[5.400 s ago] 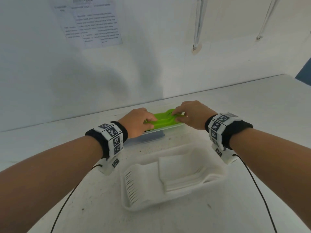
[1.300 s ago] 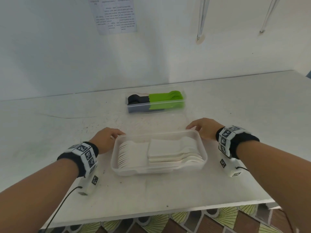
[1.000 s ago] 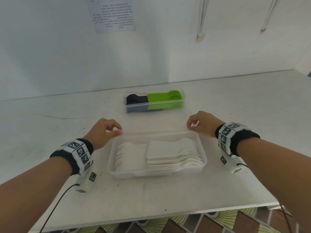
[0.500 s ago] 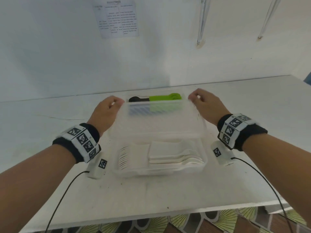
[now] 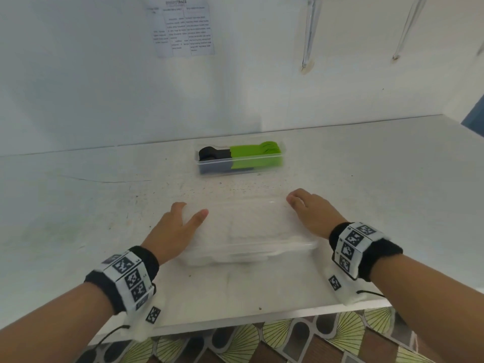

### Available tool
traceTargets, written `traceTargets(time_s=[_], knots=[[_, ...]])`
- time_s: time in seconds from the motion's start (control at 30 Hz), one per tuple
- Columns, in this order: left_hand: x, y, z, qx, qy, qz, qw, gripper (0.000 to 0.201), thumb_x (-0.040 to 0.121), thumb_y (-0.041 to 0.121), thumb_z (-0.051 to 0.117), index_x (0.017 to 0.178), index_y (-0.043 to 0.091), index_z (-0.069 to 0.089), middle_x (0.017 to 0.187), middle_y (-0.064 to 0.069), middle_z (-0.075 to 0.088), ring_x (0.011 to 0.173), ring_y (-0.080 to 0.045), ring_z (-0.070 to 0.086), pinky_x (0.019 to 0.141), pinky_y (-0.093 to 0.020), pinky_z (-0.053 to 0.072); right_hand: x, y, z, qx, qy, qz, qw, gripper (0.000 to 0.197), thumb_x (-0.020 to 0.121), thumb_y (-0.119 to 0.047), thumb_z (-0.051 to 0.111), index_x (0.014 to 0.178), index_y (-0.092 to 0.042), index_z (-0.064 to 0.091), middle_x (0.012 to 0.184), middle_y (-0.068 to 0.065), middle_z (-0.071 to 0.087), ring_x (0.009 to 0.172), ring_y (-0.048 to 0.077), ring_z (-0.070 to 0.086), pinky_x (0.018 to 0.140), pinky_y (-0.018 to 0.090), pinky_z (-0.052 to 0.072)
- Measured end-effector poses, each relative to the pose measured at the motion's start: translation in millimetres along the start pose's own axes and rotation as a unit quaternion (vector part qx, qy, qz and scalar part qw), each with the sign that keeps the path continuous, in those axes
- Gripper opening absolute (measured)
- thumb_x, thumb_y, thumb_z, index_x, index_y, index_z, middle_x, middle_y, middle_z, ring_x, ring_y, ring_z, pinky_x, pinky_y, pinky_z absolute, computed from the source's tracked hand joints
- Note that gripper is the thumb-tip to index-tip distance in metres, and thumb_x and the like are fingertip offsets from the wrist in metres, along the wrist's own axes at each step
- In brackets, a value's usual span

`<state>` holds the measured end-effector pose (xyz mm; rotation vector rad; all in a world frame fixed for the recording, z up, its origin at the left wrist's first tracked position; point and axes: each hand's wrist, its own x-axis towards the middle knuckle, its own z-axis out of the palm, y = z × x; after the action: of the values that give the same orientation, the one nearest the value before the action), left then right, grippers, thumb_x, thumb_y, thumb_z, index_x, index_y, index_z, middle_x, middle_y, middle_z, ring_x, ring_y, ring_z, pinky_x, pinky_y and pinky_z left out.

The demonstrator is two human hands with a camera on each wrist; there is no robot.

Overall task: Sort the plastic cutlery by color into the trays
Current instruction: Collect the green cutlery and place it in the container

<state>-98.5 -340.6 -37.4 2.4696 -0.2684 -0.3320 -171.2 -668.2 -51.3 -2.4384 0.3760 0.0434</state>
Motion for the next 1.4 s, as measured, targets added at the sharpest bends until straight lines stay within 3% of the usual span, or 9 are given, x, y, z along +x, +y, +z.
traceTargets(time_s=[0.2, 0.37, 0.47, 0.7, 0.9, 1.07, 1.2, 1.33, 1.4], knots=[[-5.8, 2.5, 5.6, -0.03, 0.003, -0.007, 1.0, 0.084, 0.094, 0.066, 0.044, 0.155, 0.013, 0.023, 0.143, -0.012, 0.05, 0.111, -0.021, 0.05, 0.093, -0.031, 0.037, 3.8, -0.1, 7.2, 0.005, 0.019, 0.009, 1.0, 0.034, 0.107, -0.046, 0.035, 0.125, -0.027, 0.056, 0.113, 0.01, 0.063, 0.104, 0.026, 0.057, 0.086, 0.035, 0.041], [13.3, 0.9, 5.1, -0.019, 0.023, 0.022, 0.999, 0.083, 0.095, 0.066, 0.043, 0.159, 0.017, 0.02, 0.159, -0.012, 0.037, 0.14, -0.03, 0.043, 0.114, -0.042, 0.034, 18.7, -11.9, 1.4, -0.01, 0.026, 0.018, 0.999, 0.037, 0.107, -0.045, 0.036, 0.129, -0.023, 0.056, 0.118, 0.01, 0.064, 0.107, 0.028, 0.059, 0.089, 0.037, 0.044], [36.6, 2.7, 2.9, 0.002, 0.021, 0.033, 0.999, 0.077, 0.099, 0.063, 0.041, 0.159, 0.019, 0.022, 0.159, -0.01, 0.038, 0.14, -0.03, 0.043, 0.115, -0.043, 0.032, 35.4, -25.4, -2.8, 0.01, 0.024, 0.056, 0.998, 0.037, 0.108, -0.043, 0.038, 0.13, -0.018, 0.054, 0.123, 0.012, 0.062, 0.109, 0.028, 0.057, 0.09, 0.036, 0.043], [77.2, 21.9, 7.1, -0.066, 0.045, -0.058, 0.995, 0.034, 0.108, 0.04, 0.031, 0.129, 0.015, 0.041, 0.108, -0.013, 0.061, 0.088, -0.024, 0.056, 0.086, -0.04, 0.042, 65.4, -39.0, 1.0, 0.092, 0.035, 0.149, 0.984, 0.053, 0.108, -0.045, 0.032, 0.139, -0.005, 0.048, 0.14, 0.019, 0.055, 0.127, 0.036, 0.052, 0.097, 0.037, 0.037], [90.2, 13.9, 16.1, -0.075, 0.086, -0.054, 0.992, 0.037, 0.108, 0.045, 0.031, 0.113, 0.012, 0.047, 0.089, -0.004, 0.056, 0.085, -0.026, 0.055, 0.081, -0.042, 0.044, 80.6, -27.8, 5.7, 0.101, 0.043, 0.132, 0.985, 0.04, 0.104, -0.046, 0.039, 0.103, -0.01, 0.056, 0.094, 0.006, 0.058, 0.096, 0.029, 0.053, 0.08, 0.035, 0.035], [97.4, 6.3, 20.3, -0.092, 0.086, -0.052, 0.991, 0.039, 0.107, 0.047, 0.035, 0.111, 0.011, 0.049, 0.092, -0.006, 0.056, 0.082, -0.023, 0.053, 0.085, -0.044, 0.048, 79.8, -23.9, 7.7, 0.121, 0.056, 0.127, 0.983, 0.039, 0.103, -0.049, 0.044, 0.123, -0.016, 0.054, 0.109, 0.002, 0.055, 0.101, 0.023, 0.051, 0.085, 0.033, 0.037], [97.5, 6.3, 20.5, -0.083, 0.096, -0.048, 0.991, 0.04, 0.106, 0.048, 0.036, 0.109, 0.011, 0.049, 0.09, -0.003, 0.055, 0.082, -0.024, 0.053, 0.084, -0.043, 0.046, 81.0, -24.4, 5.5, 0.121, 0.051, 0.127, 0.983, 0.038, 0.103, -0.047, 0.043, 0.095, -0.012, 0.056, 0.09, 0.004, 0.056, 0.094, 0.032, 0.056, 0.073, 0.036, 0.037], [96.5, 4.3, 20.3, -0.087, 0.11, -0.049, 0.989, 0.039, 0.106, 0.049, 0.038, 0.107, 0.012, 0.051, 0.088, 0.0, 0.055, 0.086, -0.024, 0.054, 0.082, -0.039, 0.042, 75.7, -24.0, 0.3, 0.157, 0.021, 0.155, 0.975, 0.057, 0.105, -0.049, 0.039, 0.138, -0.003, 0.05, 0.136, 0.014, 0.055, 0.128, 0.033, 0.051, 0.101, 0.038, 0.036], [97.6, 3.6, 20.7, -0.077, 0.113, -0.047, 0.99, 0.039, 0.106, 0.05, 0.038, 0.107, 0.013, 0.051, 0.089, 0.0, 0.056, 0.087, -0.024, 0.054, 0.083, -0.039, 0.041, 76.3, -23.6, -0.7, 0.166, 0.012, 0.161, 0.973, 0.057, 0.106, -0.048, 0.038, 0.142, -0.005, 0.045, 0.141, 0.014, 0.052, 0.126, 0.03, 0.05, 0.098, 0.037, 0.034]])
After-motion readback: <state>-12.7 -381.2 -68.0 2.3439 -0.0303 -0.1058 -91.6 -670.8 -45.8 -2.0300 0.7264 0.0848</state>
